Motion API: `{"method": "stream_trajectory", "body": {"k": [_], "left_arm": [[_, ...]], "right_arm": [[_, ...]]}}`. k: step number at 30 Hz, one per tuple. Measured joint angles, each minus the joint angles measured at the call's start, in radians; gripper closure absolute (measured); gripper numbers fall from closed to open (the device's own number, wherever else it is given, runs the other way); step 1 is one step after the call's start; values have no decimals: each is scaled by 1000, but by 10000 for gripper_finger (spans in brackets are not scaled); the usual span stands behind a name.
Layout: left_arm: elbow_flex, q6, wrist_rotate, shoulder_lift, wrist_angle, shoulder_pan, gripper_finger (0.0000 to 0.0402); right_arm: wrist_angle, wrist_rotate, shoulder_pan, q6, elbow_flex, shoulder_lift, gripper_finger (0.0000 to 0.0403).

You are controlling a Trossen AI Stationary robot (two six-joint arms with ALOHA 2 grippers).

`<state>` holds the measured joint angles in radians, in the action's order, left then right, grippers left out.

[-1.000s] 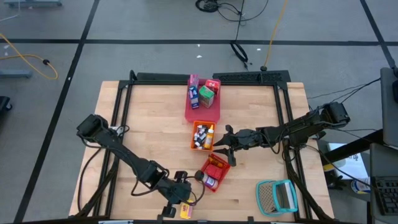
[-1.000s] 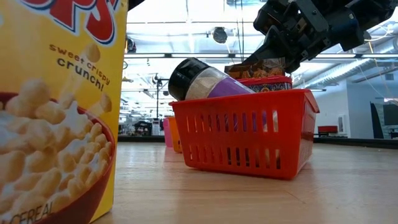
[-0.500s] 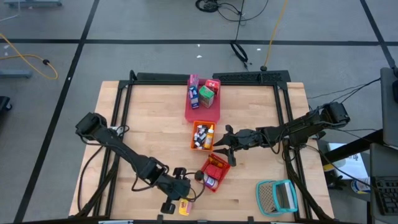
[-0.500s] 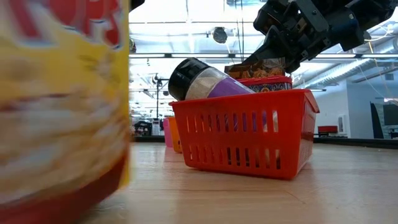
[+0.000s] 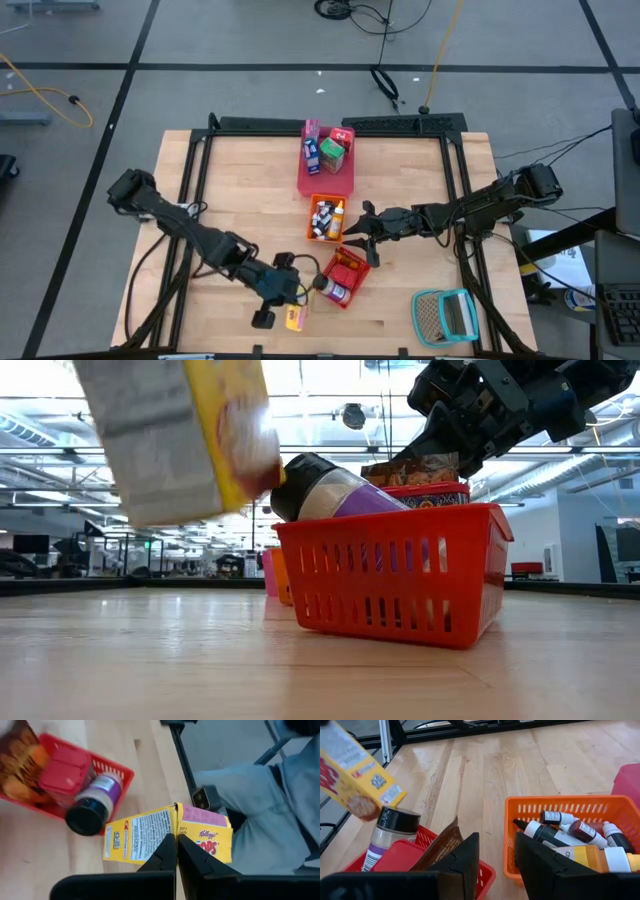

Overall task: Pick & Place Kitchen Items
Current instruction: Put the yellow cereal box into the red bin

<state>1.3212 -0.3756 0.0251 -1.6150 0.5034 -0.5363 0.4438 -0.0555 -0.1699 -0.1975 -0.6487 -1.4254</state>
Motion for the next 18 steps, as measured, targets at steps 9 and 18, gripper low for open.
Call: {"method": "stream_trajectory", "body": {"k": [9,18], "left_arm": [[1,13,4,111,58,76,401],[3,10,-57,237,76,243,401]], "right_arm": [[0,0,0,0,0,0,287],[0,0,0,0,0,0,287]]}}
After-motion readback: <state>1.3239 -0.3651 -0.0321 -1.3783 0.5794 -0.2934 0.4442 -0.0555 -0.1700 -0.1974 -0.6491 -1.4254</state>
